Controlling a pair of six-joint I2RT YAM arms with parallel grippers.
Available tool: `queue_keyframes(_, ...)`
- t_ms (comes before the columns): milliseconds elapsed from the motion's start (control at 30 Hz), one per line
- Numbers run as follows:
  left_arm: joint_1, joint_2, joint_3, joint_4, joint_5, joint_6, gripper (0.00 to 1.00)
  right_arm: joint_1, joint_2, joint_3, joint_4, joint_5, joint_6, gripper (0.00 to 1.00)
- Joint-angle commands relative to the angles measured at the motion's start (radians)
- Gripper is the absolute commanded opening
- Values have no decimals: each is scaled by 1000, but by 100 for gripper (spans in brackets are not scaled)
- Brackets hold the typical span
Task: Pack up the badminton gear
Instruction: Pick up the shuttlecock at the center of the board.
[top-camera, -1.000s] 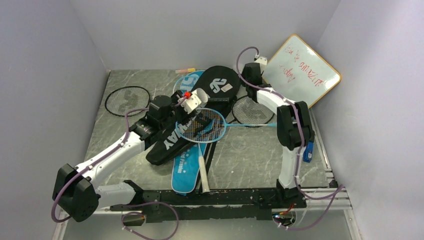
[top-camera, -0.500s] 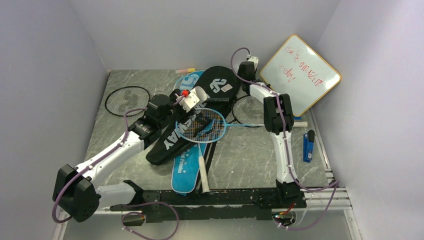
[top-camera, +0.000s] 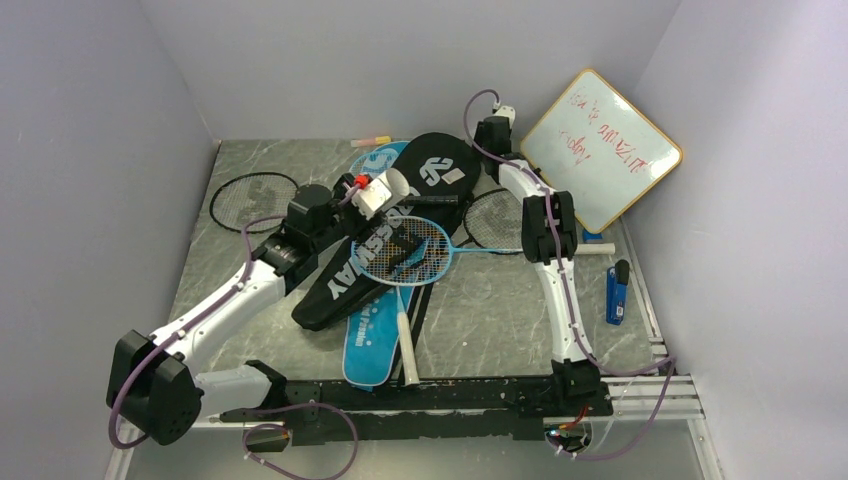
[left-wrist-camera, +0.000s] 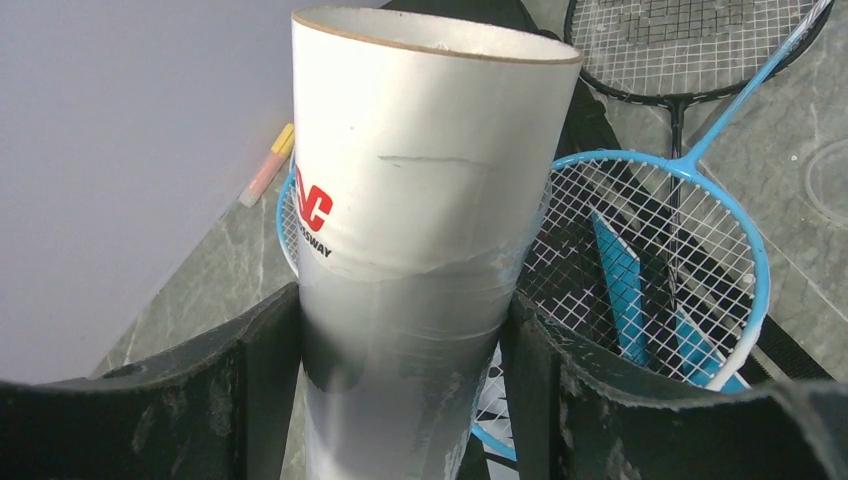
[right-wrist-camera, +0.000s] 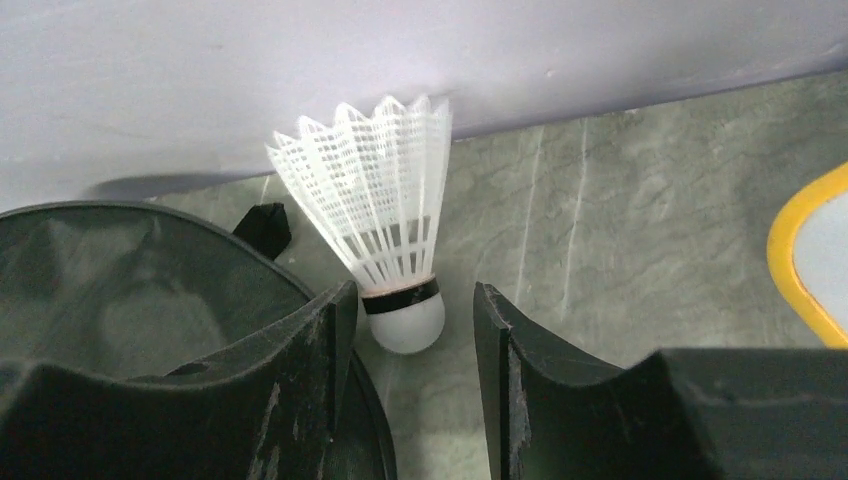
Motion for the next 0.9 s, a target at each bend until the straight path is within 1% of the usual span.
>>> queue_keyframes(0,13,4,17,50,41,-32,52,-8,64,121,-46,-16,9,50)
queue_keyframes(67,16,4,17,52,44,-32,52,-10,78,128,-36,-13,19,48)
queue_keyframes(167,19,5,15,52,46,-32,52,-11,80,109,-14,-11,21,43)
queue_keyframes(200,21,6,17,52,48,-32,52,-11,69,97,-4,-13,18,38)
queue_keyframes(267,24,8,17,53,52,-36,52,-11,31,37,24,-19,8,33)
queue_keyframes(400,27,9,19,50,65,-43,52,-11,-113,-145,118,-30,-7,31)
queue_keyframes(600,27,-2,14,52,84,-51,52,-10,-380,-427,186,-81,12,30)
queue_keyframes(700,27,-5,10,58,99,-62,52,-8,-513,-570,189,-131,37,27)
queue_keyframes(800,27,0,7,73,130,-87,51,-3,-653,-739,190,-203,91,24)
queue_keyframes(867,27,7,10,77,158,-107,50,12,-760,-895,204,-232,131,24)
